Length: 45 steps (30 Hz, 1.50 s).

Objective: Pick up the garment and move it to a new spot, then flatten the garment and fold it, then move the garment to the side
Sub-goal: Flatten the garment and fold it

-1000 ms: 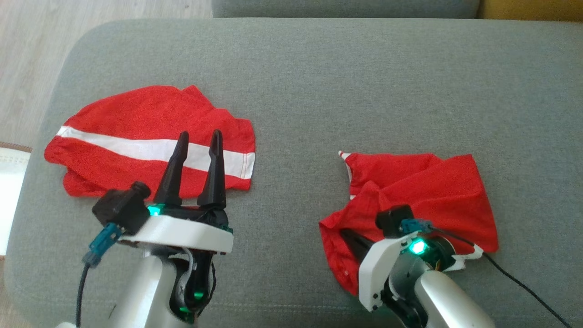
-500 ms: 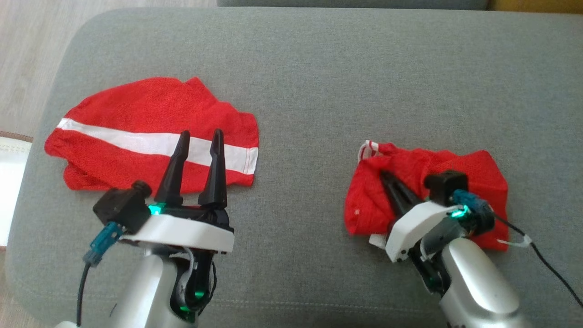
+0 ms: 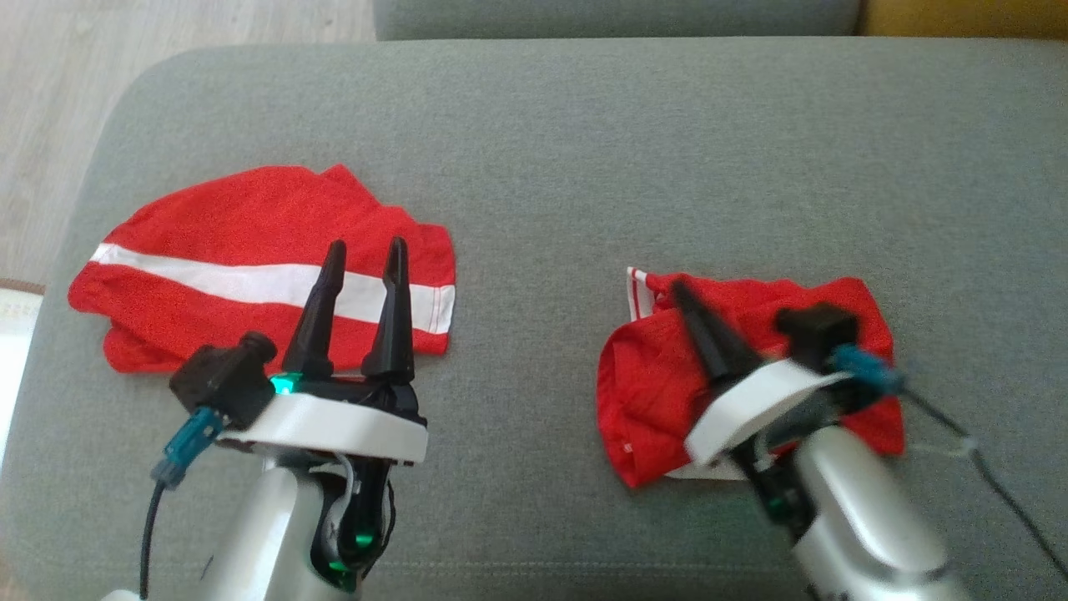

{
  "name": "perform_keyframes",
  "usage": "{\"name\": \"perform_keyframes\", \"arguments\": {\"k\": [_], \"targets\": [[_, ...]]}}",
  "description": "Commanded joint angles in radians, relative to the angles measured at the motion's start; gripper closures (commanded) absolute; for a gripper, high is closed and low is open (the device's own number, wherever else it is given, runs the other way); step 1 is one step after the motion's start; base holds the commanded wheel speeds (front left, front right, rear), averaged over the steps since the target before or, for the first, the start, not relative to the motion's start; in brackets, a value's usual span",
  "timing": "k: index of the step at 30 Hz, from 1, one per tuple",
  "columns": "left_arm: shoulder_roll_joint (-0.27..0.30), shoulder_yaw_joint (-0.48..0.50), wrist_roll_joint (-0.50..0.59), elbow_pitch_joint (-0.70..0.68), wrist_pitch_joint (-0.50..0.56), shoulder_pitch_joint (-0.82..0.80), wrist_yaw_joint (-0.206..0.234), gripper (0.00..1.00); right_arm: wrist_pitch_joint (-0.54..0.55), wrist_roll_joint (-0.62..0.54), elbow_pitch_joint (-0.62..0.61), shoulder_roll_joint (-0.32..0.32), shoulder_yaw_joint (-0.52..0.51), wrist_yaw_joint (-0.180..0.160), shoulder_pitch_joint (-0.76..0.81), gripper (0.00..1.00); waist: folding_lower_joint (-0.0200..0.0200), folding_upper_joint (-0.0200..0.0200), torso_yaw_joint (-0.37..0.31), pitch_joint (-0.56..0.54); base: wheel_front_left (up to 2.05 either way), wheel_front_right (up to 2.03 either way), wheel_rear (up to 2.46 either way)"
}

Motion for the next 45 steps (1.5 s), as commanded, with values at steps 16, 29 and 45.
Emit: {"name": "perform_keyframes", "arguments": {"k": [16, 29, 45], "targets": [[0.003, 0.018, 0.011, -0.035, -0.005, -0.033, -0.007, 0.00, 0.180, -0.082, 0.003, 0.006, -0.163, 0.007, 0.047, 1.00, 0.0000, 0.0000, -0.017, 0.017, 0.00, 0.00, 0.00], [0.003, 0.020, 0.003, -0.036, -0.005, -0.034, -0.002, 0.00, 0.207, -0.034, -0.119, 0.006, -0.033, 0.007, 0.090, 1.00, 0.0000, 0.0000, -0.008, 0.015, 0.00, 0.00, 0.00], [0.003, 0.023, 0.011, -0.044, -0.005, -0.065, -0.008, 0.00, -0.102, -0.085, 0.113, 0.006, -0.104, 0.007, 0.024, 1.00, 0.0000, 0.0000, 0.011, 0.076, 0.00, 0.00, 0.00]]}}
